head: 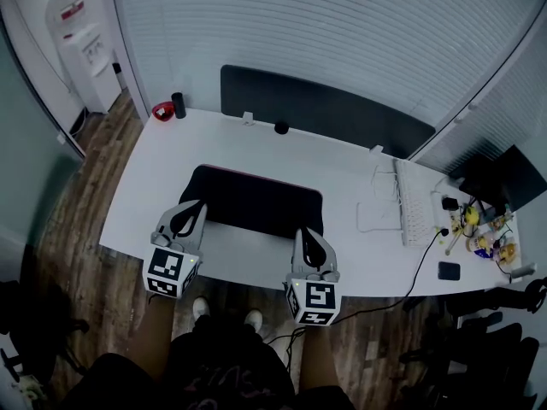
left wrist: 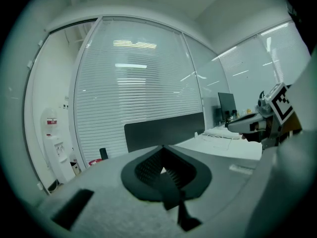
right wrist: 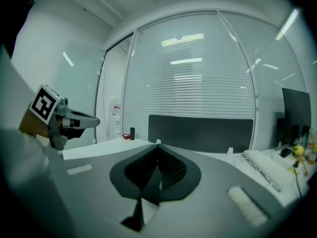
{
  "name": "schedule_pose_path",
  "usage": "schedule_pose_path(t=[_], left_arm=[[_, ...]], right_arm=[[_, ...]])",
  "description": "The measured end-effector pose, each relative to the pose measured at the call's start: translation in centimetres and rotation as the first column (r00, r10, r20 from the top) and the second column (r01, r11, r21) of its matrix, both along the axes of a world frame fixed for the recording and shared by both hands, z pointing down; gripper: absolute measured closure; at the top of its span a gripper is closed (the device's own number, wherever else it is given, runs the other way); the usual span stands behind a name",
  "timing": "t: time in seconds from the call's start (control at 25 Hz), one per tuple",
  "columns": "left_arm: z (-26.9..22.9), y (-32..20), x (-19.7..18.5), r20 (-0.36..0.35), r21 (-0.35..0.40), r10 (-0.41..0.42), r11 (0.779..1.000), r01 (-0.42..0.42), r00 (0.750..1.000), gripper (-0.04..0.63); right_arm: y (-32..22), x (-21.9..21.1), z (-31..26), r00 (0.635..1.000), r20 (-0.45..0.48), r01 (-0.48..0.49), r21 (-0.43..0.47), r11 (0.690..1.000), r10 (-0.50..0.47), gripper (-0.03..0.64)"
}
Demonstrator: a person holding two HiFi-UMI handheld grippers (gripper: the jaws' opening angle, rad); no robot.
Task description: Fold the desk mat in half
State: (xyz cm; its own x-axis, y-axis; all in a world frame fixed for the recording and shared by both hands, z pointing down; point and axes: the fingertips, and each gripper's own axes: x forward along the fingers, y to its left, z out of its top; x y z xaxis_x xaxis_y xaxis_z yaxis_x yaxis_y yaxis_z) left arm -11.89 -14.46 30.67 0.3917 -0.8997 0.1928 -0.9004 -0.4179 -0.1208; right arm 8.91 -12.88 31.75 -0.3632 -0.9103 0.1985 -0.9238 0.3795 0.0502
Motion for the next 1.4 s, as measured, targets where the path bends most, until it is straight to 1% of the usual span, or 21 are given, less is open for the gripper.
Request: schedule_pose_path(t=[0.12,0.36,0.64,1.4], left_arm=[[-0.8,0.4,-0.4,-0.009,0.010,-0.009,1.000,0.009,1.000,0.595],[-1.9,1.3,-0.6,-0.009,0.040,-0.022,0.999,0.022,1.000,0.595],[-2.8,2.1,-0.2,-0.017,0.063,-0.018,0.998,0.019,1.000,0.595],[-2.9,3.5,0.8,-0.011,0.084,-0.034,0.996,0.034,0.999,0.595]], right_arm=[[0.5,0.1,-0.8,1.000,-0.025,0.005,0.024,1.000,-0.005,0.609],[1.3,1.2,-1.7,1.000,-0.018,-0.008,0.044,0.999,0.009,0.609],[2.1,0.8,-2.4,1.000,0.006,0.004,0.061,0.998,-0.004,0.609],[3.1,2.1,-2.7,0.999,0.015,0.027,0.082,0.996,-0.028,0.609]])
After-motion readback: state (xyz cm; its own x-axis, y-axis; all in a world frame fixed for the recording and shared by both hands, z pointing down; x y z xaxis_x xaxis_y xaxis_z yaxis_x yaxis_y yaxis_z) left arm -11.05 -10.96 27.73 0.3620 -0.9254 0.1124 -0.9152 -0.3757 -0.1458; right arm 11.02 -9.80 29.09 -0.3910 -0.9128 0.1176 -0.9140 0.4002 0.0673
